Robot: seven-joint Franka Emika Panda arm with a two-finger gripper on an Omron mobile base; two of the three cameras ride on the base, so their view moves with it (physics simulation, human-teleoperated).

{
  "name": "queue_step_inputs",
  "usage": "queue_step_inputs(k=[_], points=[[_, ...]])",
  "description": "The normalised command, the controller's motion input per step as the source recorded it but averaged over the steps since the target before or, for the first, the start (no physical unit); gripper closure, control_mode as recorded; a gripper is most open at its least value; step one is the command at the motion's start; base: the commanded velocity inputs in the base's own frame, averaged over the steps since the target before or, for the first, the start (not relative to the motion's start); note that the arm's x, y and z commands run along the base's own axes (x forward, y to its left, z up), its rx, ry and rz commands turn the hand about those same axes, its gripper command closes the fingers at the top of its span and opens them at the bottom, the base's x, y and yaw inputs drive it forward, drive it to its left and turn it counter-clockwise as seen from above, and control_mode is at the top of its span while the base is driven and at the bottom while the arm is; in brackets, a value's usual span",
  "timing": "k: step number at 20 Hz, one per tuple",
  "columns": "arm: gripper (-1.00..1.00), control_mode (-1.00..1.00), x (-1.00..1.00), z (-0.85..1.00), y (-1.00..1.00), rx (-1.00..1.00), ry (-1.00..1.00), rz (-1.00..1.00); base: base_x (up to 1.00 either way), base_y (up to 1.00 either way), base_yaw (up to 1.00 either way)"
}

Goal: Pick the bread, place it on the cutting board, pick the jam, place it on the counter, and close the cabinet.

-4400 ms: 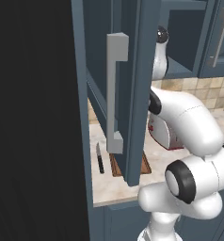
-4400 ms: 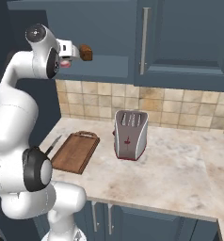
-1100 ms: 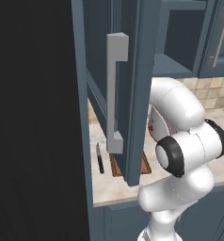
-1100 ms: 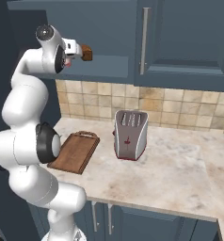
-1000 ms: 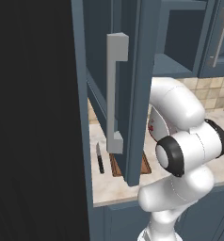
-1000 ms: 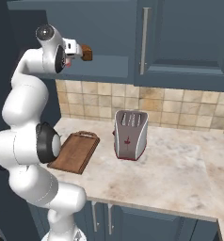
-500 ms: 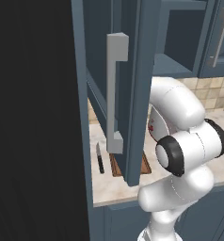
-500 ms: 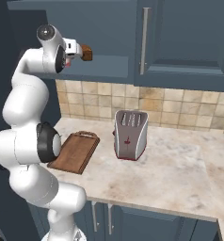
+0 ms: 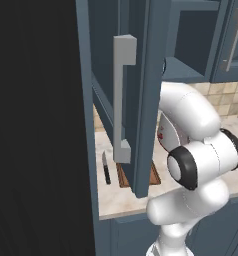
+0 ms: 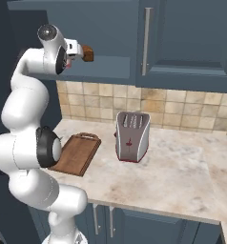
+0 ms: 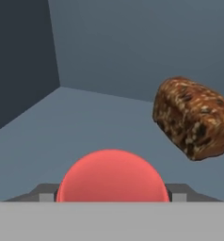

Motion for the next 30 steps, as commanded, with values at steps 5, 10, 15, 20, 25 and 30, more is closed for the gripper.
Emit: queue_step_inputs(k=[5, 10, 15, 20, 25, 30], points=[[1.00, -1.00, -0.32, 0.01, -0.13, 0.00, 0.00, 0.00, 0.00, 0.00, 0.00], [1.00, -1.00, -0.31, 0.01, -0.14, 0.00, 0.00, 0.00, 0.00, 0.00, 0.00], [1.00, -1.00, -0.39, 0.01, -0.23, 0.00, 0.00, 0.00, 0.00, 0.00, 0.00], [1.00, -1.00, -0.49, 0.01, -0.28, 0.00, 0.00, 0.00, 0.00, 0.00, 0.00], [1.00, -1.00, -0.55, 0.01, -0.27, 0.00, 0.00, 0.00, 0.00, 0.00, 0.00], [1.00, -1.00, -0.63, 0.00, -0.38, 0.00, 0.00, 0.00, 0.00, 0.00, 0.00]])
